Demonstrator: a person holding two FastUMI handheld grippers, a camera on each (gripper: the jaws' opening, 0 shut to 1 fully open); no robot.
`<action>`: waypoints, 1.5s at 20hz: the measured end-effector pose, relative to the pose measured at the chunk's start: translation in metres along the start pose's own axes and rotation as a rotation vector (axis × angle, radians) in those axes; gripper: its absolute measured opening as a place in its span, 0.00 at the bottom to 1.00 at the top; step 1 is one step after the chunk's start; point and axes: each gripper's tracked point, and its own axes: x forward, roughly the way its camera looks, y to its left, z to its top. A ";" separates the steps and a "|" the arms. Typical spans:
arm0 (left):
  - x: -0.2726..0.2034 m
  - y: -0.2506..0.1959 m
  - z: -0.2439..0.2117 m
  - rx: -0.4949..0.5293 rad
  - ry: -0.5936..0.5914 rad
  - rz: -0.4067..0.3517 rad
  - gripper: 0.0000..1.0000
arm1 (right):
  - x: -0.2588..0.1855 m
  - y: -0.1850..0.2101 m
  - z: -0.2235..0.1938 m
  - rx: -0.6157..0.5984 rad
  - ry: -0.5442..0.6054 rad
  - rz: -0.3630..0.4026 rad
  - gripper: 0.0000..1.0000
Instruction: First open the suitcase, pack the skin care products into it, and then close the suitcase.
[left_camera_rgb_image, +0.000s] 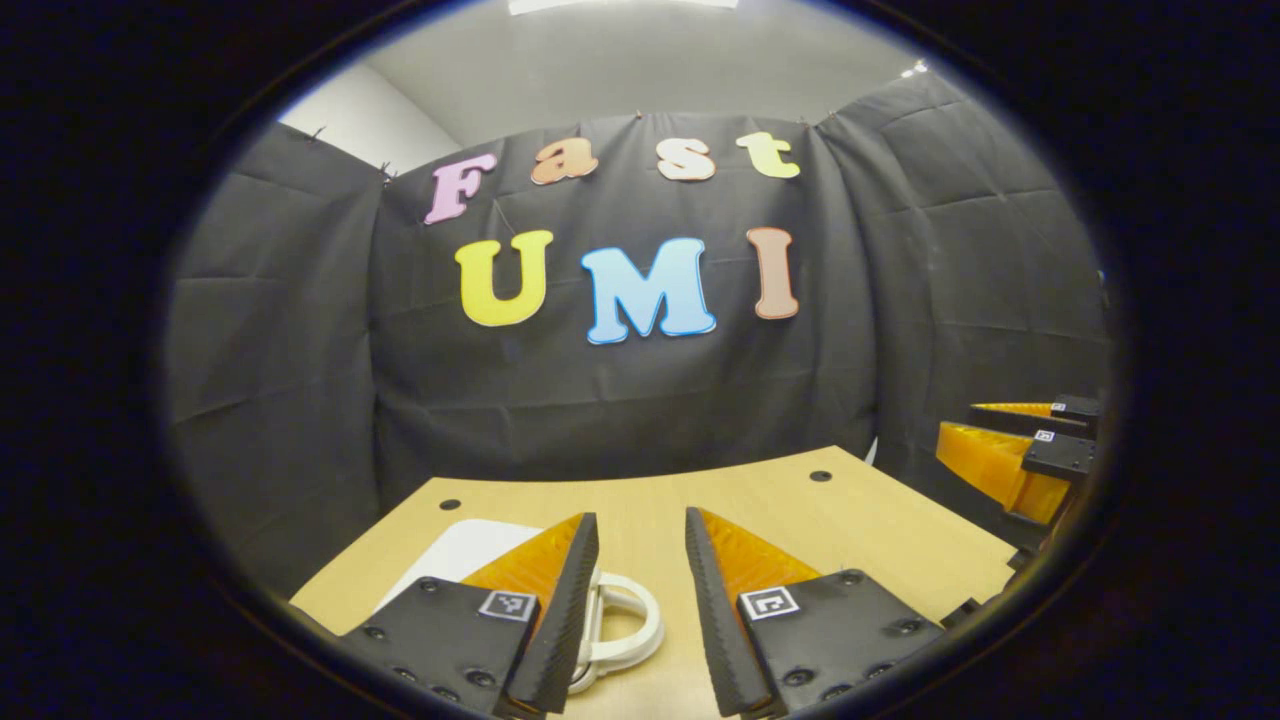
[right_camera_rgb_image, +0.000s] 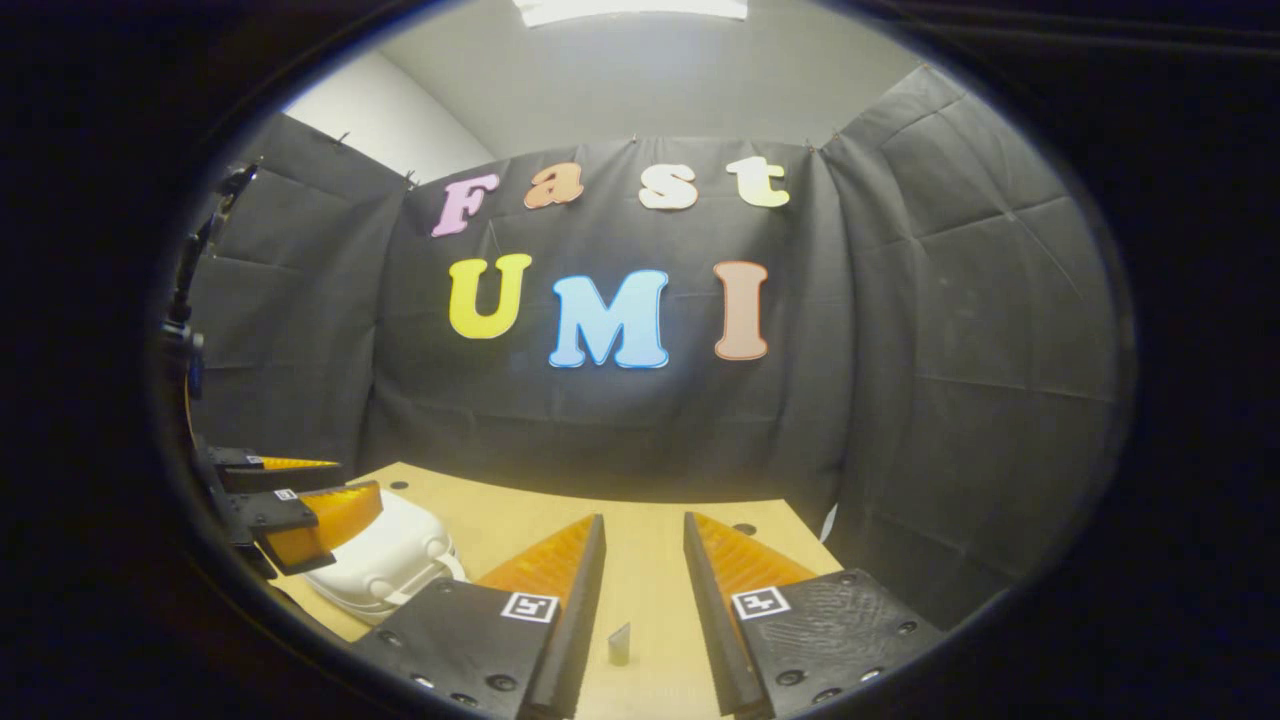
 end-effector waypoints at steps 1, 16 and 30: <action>0.001 -0.001 -0.002 -0.004 0.005 -0.006 0.65 | 0.000 -0.001 0.000 0.002 0.000 -0.001 0.48; 0.067 -0.007 -0.081 -0.021 0.304 -0.084 0.88 | 0.015 -0.014 -0.010 0.012 0.024 -0.007 0.90; 0.117 -0.007 -0.242 -0.222 0.961 -0.122 0.90 | 0.016 -0.030 -0.017 0.007 0.049 -0.016 0.92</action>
